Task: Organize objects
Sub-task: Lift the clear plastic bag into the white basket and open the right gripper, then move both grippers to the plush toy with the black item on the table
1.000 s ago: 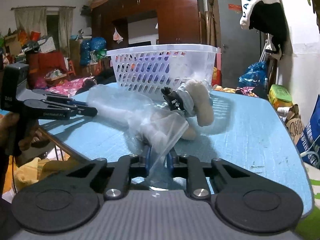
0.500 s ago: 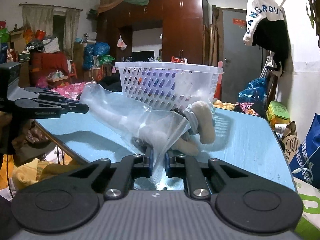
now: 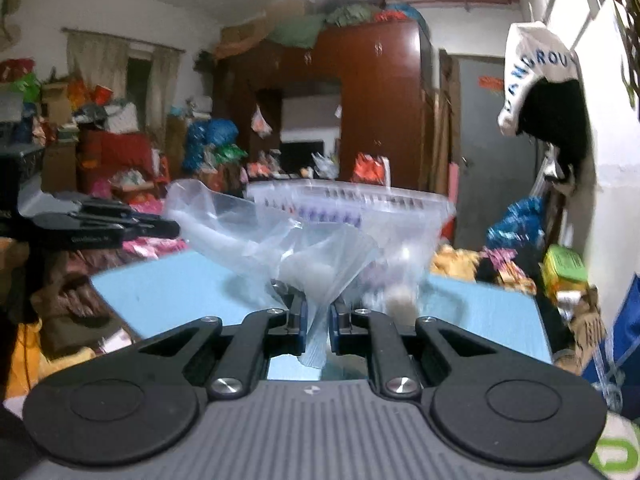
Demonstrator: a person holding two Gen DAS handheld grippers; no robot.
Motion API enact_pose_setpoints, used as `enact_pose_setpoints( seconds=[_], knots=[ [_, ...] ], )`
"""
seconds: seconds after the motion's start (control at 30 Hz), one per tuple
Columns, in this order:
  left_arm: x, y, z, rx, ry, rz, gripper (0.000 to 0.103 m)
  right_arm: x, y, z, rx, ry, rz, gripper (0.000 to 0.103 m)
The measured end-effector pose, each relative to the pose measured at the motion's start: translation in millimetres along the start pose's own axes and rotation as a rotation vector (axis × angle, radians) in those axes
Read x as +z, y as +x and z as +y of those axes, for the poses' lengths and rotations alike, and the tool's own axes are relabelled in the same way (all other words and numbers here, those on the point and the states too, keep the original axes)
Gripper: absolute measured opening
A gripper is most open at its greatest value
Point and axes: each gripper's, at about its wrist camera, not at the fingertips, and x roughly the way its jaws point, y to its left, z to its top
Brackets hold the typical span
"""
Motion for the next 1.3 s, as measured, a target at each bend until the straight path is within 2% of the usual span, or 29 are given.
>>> enact_pose_setpoints(
  seconds=[0.2, 0.3, 0.4, 0.47, 0.6, 0.67, 0.8, 0.93, 1.0, 1.07, 1.1, 1.13, 1.2, 1.3],
  knots=[
    [54.0, 26.3, 5.4, 0.010, -0.004, -0.079, 0.011, 58.4, 29.3, -25.6, -0.025, -0.038, -0.051, 0.012],
    [83.5, 58.4, 15.7, 0.027, -0.015, -0.060, 0.011, 91.4, 62.8, -45.1, -0.028, -0.020, -0.031, 0.012],
    [100.6, 95.7, 27.6, 0.058, -0.028, -0.006, 0.011, 106.8, 95.0, -59.1, -0.035, 0.017, -0.002, 0.012],
    [103.7, 120.6, 35.6, 0.072, -0.039, 0.044, 0.011, 111.0, 119.6, -68.0, -0.034, 0.046, 0.040, 0.013],
    [97.5, 157.6, 50.6, 0.097, -0.054, 0.141, 0.011, 108.2, 165.7, -76.3, -0.098, 0.078, 0.154, 0.012],
    [94.4, 169.1, 56.1, 0.109, -0.065, 0.173, 0.011, 103.2, 174.5, -78.0, -0.103, 0.104, 0.191, 0.012],
    [89.5, 167.7, 66.0, 0.121, -0.098, 0.188, 0.011, 97.8, 177.4, -83.8, -0.071, 0.152, 0.216, 0.013],
    [87.2, 164.5, 69.3, 0.133, -0.097, 0.191, 0.011, 96.6, 171.9, -85.4, -0.078, 0.153, 0.207, 0.013],
    [89.4, 171.5, 69.2, 0.152, -0.096, 0.192, 0.015, 98.3, 176.0, -90.8, -0.083, 0.161, 0.209, 0.014],
    [90.5, 175.9, 71.6, 0.183, -0.105, 0.159, 0.026, 101.4, 184.6, -94.0, -0.114, 0.152, 0.218, 0.029],
    [90.4, 177.5, 73.3, 0.202, -0.102, 0.151, 0.050, 100.1, 186.6, -94.2, -0.130, 0.149, 0.223, 0.056],
    [89.9, 178.5, 73.8, 0.228, -0.098, 0.150, 0.070, 99.6, 189.0, -94.9, -0.146, 0.142, 0.225, 0.077],
    [90.2, 173.1, 72.4, 0.269, -0.090, 0.120, 0.075, 98.4, 185.6, -92.8, -0.184, 0.121, 0.206, 0.088],
    [88.9, 153.4, 65.0, 0.260, -0.092, 0.081, 0.075, 98.0, 172.0, -92.5, -0.221, 0.113, 0.168, 0.101]
  ],
)
